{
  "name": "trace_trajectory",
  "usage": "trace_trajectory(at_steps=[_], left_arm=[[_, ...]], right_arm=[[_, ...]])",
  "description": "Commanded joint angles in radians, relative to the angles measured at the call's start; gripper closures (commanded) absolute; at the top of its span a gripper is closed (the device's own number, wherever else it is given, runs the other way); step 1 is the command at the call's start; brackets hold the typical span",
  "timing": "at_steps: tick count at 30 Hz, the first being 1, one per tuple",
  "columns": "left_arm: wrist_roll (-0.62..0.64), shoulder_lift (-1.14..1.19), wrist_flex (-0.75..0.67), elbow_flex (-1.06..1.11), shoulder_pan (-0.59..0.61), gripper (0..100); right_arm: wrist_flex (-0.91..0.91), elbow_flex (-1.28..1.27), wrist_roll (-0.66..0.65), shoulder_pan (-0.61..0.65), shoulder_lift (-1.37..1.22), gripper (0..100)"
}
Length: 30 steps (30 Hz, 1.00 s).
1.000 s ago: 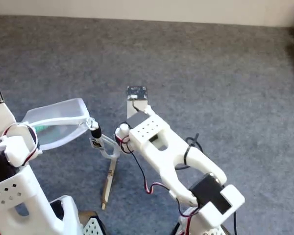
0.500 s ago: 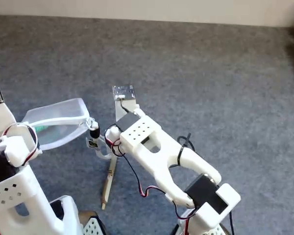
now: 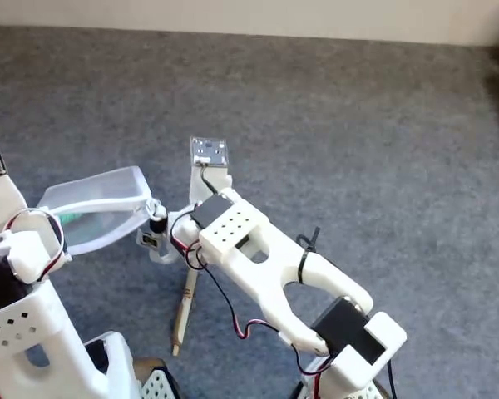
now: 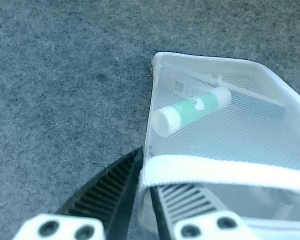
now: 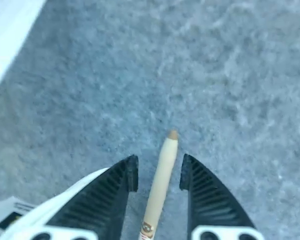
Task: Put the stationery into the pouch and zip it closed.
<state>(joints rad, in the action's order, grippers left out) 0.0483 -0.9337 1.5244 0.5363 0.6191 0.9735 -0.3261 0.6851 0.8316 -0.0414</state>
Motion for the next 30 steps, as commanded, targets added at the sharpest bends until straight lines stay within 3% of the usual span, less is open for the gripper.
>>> trace_trajectory(at_steps=[1,18,24,30], left_arm=[[-0.002,0.015,-0.020,-0.005,0.008,99],[-0.002,0.015,-0.020,-0.005,0.010,99],[-0.002,0.015,-0.020,-0.005,0.010,99],[-0.002,0.016,-0.020,-0.005,0.010,99]], right_arm=[[-0.033,0.053,0.009,0.010,0.005,86.5],[-0.027,0.162,0.009,0.010,-0.236,86.9],[0.071,0.166,0.002,0.012,-0.237,96.7],[0.173,0.170,-0.002,0.004,-0.231,98.3]])
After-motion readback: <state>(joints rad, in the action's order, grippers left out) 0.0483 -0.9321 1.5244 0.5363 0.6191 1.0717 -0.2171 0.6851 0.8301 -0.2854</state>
